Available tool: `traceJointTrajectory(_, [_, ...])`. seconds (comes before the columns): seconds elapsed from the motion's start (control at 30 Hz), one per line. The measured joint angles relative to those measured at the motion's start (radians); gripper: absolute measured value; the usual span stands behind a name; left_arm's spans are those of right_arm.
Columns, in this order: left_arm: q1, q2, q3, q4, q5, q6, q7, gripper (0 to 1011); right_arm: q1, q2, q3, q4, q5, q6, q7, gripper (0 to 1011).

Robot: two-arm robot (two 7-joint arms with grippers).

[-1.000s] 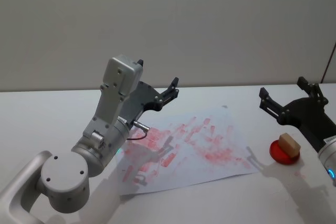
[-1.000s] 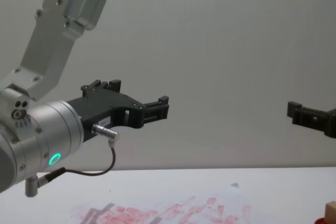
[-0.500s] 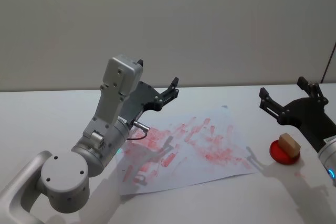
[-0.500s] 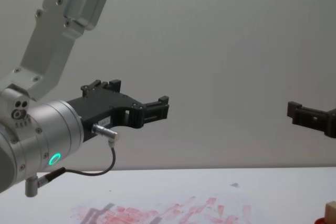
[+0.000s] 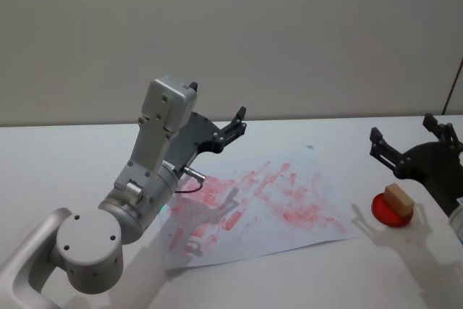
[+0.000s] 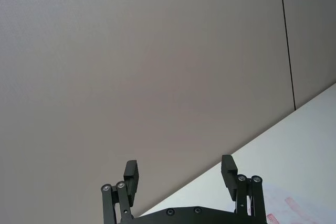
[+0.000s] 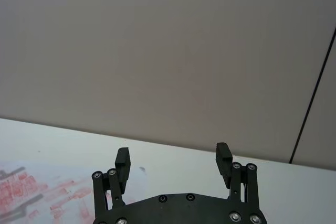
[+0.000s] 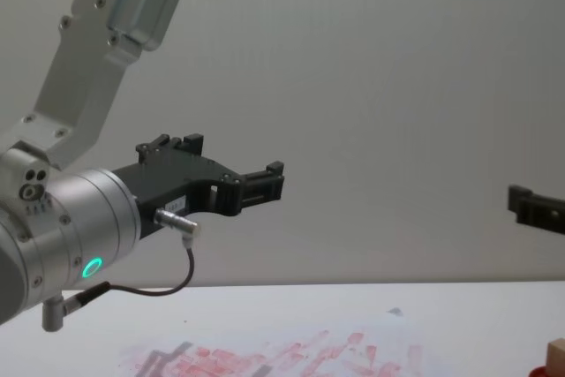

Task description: Use the one hand to pick up the stamp and affix it onto the A4 paper.

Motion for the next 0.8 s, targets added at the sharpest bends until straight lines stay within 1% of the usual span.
traceJointTrajectory(0.2, [0.000, 0.000, 0.000, 0.000, 0.000, 0.000, 0.000, 1001, -0.027, 0.011, 0.006, -0.022, 0.005, 0.042, -0.033, 1001])
traceJointTrajectory(0.37, [0.000, 0.000, 0.000, 0.000, 0.000, 0.000, 0.000, 1001, -0.048, 0.015, 0.007, -0.036, 0.010, 0.103, -0.056, 1001])
traceJointTrajectory(0.4, [0.000, 0.000, 0.000, 0.000, 0.000, 0.000, 0.000, 1001, -0.048, 0.015, 0.007, -0.036, 0.010, 0.103, -0.056, 1001])
traceJointTrajectory(0.43, [0.000, 0.000, 0.000, 0.000, 0.000, 0.000, 0.000, 1001, -0.051, 0.013, 0.007, -0.036, 0.011, 0.121, -0.060, 1001])
traceJointTrajectory(0.5, [0.000, 0.000, 0.000, 0.000, 0.000, 0.000, 0.000, 1001, -0.053, 0.011, 0.005, -0.036, 0.011, 0.135, -0.064, 1001])
traceJointTrajectory(0.63, [0.000, 0.000, 0.000, 0.000, 0.000, 0.000, 0.000, 1001, -0.054, 0.002, 0.000, -0.033, 0.008, 0.182, -0.074, 1001])
traceJointTrajectory(0.67, [0.000, 0.000, 0.000, 0.000, 0.000, 0.000, 0.000, 1001, -0.054, 0.002, 0.000, -0.033, 0.008, 0.182, -0.074, 1001])
traceJointTrajectory(0.73, [0.000, 0.000, 0.000, 0.000, 0.000, 0.000, 0.000, 1001, -0.053, -0.005, -0.003, -0.027, 0.002, 0.213, -0.082, 1001])
traceJointTrajectory(0.8, [0.000, 0.000, 0.000, 0.000, 0.000, 0.000, 0.000, 1001, -0.053, -0.009, -0.005, -0.024, -0.002, 0.229, -0.087, 1001])
